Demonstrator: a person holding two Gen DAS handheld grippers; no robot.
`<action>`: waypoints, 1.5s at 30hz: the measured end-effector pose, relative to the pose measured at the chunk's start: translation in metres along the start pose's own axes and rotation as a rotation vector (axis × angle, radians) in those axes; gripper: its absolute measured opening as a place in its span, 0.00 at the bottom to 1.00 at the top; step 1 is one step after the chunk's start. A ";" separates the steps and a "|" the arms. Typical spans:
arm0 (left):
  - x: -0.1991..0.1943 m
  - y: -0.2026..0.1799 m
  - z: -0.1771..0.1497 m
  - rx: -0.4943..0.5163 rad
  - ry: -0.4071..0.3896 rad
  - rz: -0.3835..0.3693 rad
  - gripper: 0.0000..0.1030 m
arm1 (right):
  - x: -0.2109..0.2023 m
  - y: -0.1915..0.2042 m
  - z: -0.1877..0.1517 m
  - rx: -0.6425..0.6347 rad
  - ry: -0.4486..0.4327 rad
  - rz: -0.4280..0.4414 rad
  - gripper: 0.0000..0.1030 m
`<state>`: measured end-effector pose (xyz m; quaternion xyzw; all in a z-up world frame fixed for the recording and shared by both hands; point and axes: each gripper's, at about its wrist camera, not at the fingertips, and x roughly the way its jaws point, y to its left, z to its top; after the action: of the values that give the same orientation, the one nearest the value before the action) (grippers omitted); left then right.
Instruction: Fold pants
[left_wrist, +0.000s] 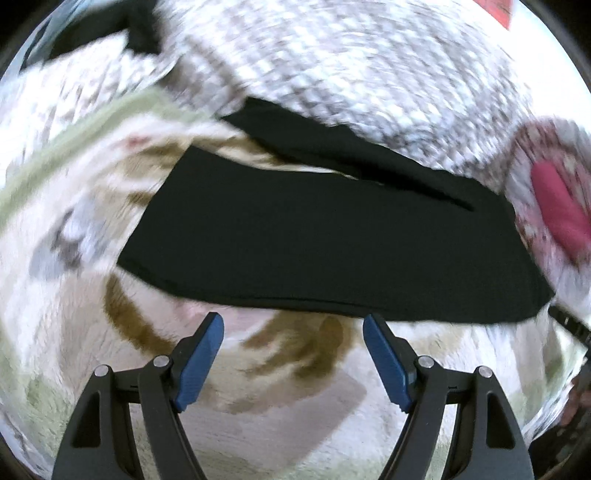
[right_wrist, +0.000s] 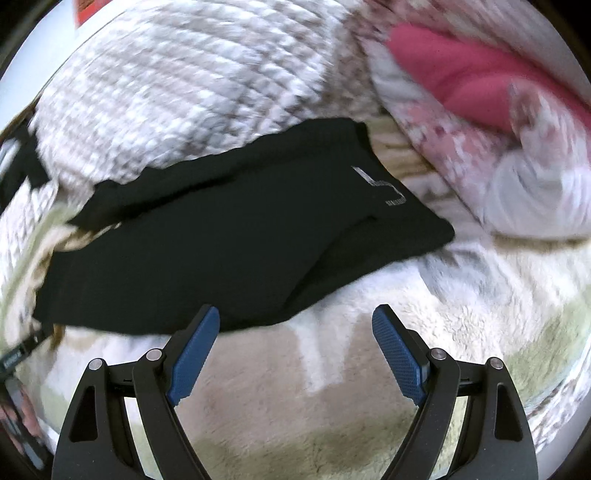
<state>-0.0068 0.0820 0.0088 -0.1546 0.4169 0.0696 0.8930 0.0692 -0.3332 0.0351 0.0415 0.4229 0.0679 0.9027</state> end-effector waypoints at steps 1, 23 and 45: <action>0.003 0.007 0.002 -0.038 0.014 -0.014 0.77 | 0.006 -0.008 0.002 0.051 0.020 0.021 0.82; 0.045 0.041 0.042 -0.231 -0.050 0.000 0.37 | 0.065 -0.076 0.059 0.388 -0.017 0.152 0.22; -0.073 0.056 -0.016 -0.249 -0.112 -0.035 0.06 | -0.049 -0.095 -0.009 0.450 0.022 0.240 0.04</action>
<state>-0.0797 0.1299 0.0426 -0.2674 0.3515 0.1138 0.8899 0.0397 -0.4347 0.0539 0.2908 0.4291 0.0791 0.8515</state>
